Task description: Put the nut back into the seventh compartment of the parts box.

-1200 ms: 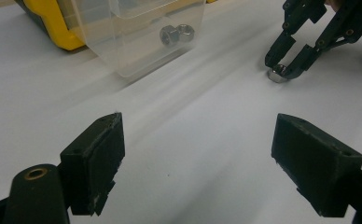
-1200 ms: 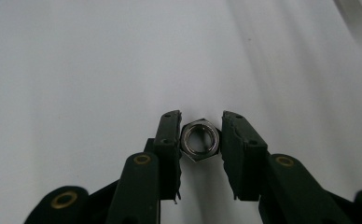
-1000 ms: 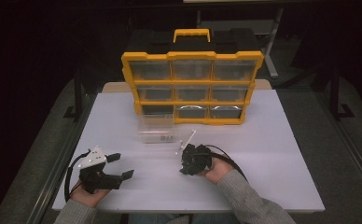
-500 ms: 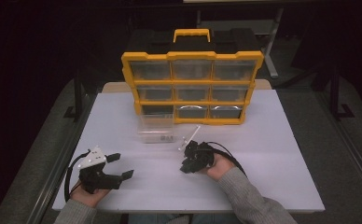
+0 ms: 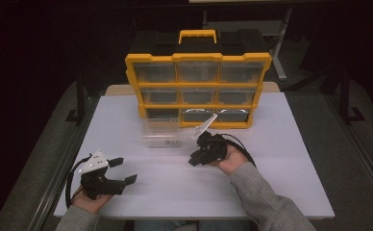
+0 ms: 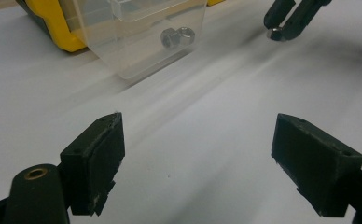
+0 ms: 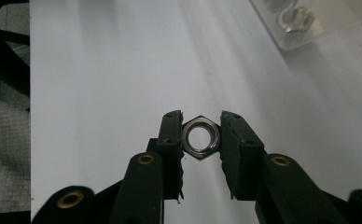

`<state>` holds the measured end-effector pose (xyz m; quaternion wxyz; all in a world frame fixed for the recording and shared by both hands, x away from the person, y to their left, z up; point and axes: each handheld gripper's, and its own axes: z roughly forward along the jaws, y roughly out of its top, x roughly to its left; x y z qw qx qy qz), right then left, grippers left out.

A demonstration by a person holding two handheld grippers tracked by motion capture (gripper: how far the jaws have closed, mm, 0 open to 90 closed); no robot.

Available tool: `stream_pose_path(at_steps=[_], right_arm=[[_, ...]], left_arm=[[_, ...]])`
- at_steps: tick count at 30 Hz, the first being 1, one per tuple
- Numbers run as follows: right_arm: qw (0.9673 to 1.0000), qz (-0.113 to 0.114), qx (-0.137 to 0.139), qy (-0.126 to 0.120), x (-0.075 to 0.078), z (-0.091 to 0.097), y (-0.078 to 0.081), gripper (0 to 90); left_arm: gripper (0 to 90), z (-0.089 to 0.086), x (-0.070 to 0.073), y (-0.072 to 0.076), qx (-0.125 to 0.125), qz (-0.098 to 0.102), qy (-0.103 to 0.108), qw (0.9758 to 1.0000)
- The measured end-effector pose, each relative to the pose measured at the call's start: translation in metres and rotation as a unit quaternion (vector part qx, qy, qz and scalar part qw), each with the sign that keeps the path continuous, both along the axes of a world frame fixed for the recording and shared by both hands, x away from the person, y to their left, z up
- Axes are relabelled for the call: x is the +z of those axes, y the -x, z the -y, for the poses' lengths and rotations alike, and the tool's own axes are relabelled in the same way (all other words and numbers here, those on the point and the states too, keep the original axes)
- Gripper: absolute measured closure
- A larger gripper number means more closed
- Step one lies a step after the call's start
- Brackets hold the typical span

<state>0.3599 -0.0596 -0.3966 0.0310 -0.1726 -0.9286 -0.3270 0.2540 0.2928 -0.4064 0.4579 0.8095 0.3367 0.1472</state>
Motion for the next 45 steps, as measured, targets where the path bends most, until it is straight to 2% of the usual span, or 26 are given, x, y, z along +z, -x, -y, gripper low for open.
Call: stream_pose_path(at_steps=[15,16,23,29,45], right_arm=[[0.9995,0.0,-0.019,-0.024,0.033,0.01,-0.029,69.1],[0.9996,-0.005,-0.021,-0.018,0.036,0.01,-0.031,69.1],[0.9995,0.015,-0.019,-0.018,0.051,0.007,-0.04,69.1],[0.9994,0.022,-0.017,-0.02,0.061,0.004,-0.047,69.1],[0.9983,0.052,-0.009,-0.023,0.098,-0.021,-0.067,69.1]], left_arm=[[17.3,-0.001,0.0,0.001,0.003,-0.001,0.002,1.0],[17.3,-0.001,0.0,0.001,0.002,-0.001,0.001,1.0],[17.3,-0.002,0.0,0.001,0.003,0.0,0.001,1.0],[17.3,-0.002,0.0,0.0,0.003,0.001,0.002,1.0],[17.3,-0.002,0.0,0.0,0.0,0.0,0.0,1.0]])
